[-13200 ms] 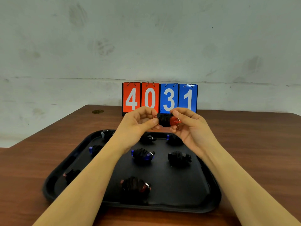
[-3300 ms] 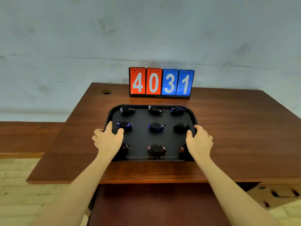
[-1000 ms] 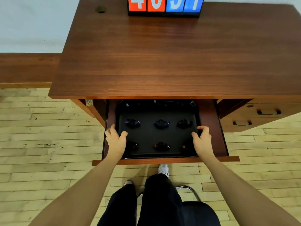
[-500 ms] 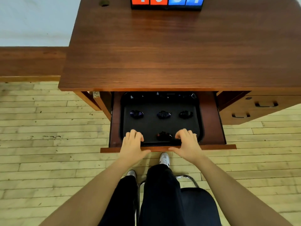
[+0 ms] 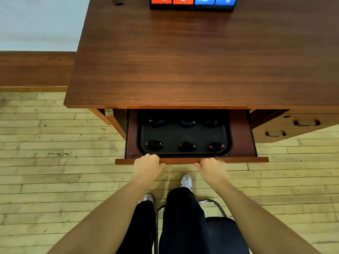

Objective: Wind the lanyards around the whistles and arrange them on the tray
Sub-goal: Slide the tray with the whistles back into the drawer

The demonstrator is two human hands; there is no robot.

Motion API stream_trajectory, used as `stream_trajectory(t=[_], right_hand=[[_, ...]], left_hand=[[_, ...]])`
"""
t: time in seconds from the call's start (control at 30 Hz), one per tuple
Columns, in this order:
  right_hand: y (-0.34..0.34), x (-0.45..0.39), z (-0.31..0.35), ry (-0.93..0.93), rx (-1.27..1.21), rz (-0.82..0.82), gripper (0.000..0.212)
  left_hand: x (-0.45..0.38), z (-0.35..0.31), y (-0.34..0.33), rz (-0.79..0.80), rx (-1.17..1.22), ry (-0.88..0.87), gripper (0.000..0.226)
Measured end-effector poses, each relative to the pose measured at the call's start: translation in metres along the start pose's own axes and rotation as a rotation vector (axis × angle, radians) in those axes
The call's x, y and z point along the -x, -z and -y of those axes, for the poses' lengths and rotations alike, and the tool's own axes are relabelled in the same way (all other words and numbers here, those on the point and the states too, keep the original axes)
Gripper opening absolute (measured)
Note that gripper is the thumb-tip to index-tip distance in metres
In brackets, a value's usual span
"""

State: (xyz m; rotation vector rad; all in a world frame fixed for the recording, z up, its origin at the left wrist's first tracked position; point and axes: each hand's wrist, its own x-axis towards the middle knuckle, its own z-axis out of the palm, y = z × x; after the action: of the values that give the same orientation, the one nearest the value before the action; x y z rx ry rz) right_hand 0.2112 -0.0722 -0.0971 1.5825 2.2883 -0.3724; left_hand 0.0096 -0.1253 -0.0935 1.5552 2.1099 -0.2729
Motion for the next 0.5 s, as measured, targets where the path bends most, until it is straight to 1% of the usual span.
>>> stream_trajectory(t=[0.07, 0.13, 0.23, 0.3, 0.5], right_hand=[[0.009, -0.011, 0.005, -0.058, -0.028, -0.003, 0.032], [0.016, -0.027, 0.008, -0.081, -0.018, -0.027, 0.032], [0.021, -0.050, 0.008, -0.114, -0.037, -0.054, 0.034], [0.027, -0.063, 0.010, -0.126, -0.064, -0.046, 0.035], [0.048, -0.101, 0.016, -0.144, -0.085, -0.001, 0.033]], left_hand=[[-0.012, -0.001, 0.009, 0.000, -0.012, 0.022, 0.036], [-0.027, -0.002, 0.018, -0.019, -0.013, 0.031, 0.037], [-0.045, -0.003, 0.026, -0.063, -0.007, 0.053, 0.032], [-0.053, -0.002, 0.029, -0.089, 0.037, 0.061, 0.026], [-0.083, 0.007, 0.039, -0.155, 0.083, -0.023, 0.026]])
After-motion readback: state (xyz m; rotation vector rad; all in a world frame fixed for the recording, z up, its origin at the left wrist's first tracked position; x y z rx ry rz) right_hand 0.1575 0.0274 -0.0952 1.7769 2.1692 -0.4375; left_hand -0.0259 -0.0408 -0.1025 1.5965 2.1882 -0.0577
